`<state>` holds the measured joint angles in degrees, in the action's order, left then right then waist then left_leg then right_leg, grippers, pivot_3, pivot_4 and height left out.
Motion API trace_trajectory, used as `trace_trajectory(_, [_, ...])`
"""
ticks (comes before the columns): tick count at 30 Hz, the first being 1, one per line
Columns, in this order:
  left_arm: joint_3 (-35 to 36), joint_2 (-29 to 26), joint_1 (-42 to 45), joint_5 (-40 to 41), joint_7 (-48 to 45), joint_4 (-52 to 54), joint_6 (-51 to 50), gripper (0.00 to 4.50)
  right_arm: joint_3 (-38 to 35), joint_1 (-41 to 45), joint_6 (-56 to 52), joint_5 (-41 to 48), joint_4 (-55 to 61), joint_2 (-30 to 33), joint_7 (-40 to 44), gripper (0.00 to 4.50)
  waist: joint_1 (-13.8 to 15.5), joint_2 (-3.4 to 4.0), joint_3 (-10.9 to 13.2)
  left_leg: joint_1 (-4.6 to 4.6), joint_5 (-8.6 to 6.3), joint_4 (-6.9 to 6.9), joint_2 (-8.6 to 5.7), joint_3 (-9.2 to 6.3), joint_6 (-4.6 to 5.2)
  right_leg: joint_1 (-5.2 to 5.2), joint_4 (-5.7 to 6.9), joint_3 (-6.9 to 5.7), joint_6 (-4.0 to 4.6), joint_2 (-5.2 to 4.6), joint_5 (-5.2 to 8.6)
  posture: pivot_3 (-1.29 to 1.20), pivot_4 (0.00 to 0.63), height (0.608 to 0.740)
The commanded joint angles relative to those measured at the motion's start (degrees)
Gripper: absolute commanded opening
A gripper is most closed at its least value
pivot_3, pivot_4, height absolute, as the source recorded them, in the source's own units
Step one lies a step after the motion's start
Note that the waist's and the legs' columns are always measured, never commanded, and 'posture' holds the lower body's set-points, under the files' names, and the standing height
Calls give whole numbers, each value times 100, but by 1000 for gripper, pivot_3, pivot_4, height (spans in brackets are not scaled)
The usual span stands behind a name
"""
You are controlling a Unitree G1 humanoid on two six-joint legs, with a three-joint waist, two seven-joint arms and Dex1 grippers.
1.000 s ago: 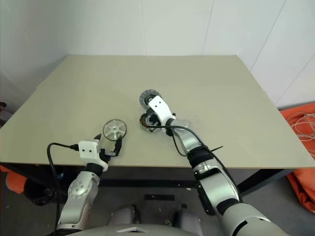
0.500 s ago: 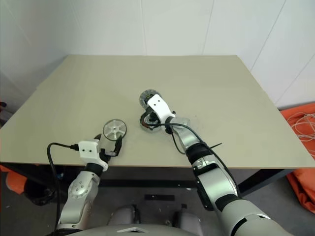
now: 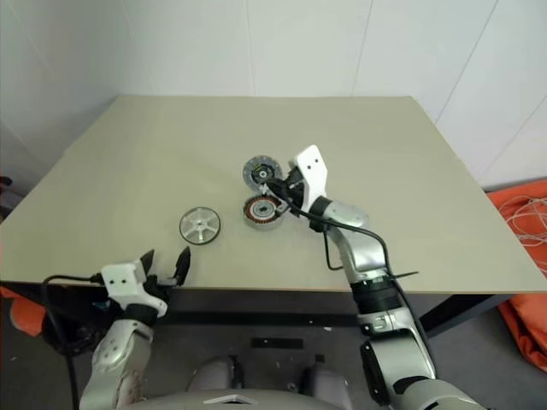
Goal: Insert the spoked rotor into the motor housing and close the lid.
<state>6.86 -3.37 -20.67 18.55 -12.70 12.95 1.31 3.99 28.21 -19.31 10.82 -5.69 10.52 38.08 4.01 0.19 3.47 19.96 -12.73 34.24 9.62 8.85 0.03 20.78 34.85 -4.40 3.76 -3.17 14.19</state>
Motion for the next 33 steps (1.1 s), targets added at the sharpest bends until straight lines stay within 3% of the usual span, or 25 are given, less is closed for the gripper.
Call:
trace_trajectory(1, [33,13,-118,614,-254,506,-264,4500,-166,-47,-173,172,378,118,-125,42,0,0,0,-2,1,0,0,0,-2,0,1,0,-1,0,0,0,0,740])
trace_trajectory(6, [369,181,90,1645,-52,803,-823,4500,-138,-151,-255,157,402,207,-220,42,-3,1,1,-4,3,0,2,0,-6,-1,4,0,-33,2,19,0,0,740])
trace_trajectory(15, [1177,136,1072,2813,890,750,-1693,4500,-21,-294,-290,108,532,221,-345,42,-6,1,0,4,5,0,0,0,-9,2,2,0,0,3,-1,0,0,740])
trace_trajectory(33, [1214,-484,1671,3173,1319,611,-3373,4500,-10,-306,-277,98,554,208,-567,42,-3,1,0,3,15,2,-2,0,-26,2,2,0,-1,3,-1,0,0,740])
